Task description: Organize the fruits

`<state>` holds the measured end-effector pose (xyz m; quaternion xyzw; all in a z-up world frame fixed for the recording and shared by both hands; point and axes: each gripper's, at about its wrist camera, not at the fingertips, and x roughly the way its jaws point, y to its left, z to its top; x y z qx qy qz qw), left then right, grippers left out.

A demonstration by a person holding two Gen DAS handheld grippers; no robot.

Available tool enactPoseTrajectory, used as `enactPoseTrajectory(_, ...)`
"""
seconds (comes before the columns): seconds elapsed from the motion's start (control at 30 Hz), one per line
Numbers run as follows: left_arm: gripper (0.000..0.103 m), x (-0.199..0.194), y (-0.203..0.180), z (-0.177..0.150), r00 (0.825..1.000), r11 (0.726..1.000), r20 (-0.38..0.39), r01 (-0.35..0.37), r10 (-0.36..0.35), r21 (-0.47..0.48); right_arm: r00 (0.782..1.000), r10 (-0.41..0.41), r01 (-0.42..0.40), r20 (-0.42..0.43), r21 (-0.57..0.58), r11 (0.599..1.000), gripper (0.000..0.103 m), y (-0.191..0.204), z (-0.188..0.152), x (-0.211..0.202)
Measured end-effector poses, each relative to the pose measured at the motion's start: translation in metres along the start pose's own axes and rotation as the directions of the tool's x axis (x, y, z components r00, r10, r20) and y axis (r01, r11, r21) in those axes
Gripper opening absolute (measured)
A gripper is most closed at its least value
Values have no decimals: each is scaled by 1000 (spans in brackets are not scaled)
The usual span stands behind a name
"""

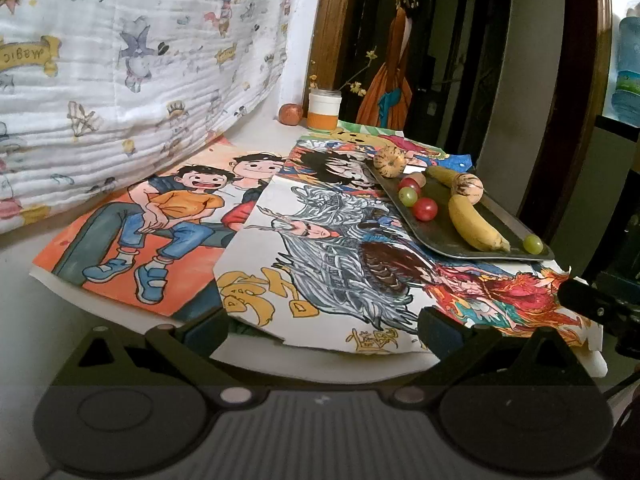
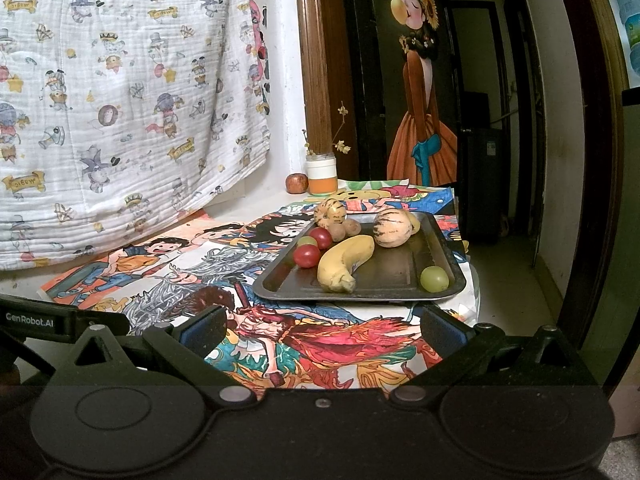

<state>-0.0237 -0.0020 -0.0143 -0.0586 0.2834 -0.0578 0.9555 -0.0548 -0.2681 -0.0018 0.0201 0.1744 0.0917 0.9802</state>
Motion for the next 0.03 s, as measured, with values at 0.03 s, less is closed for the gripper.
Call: enactPoseTrajectory(0.03, 103, 0, 0, 0, 1000, 1000, 0, -2, 2, 0, 1000, 0, 0, 0, 0, 1000, 103, 0, 0, 0)
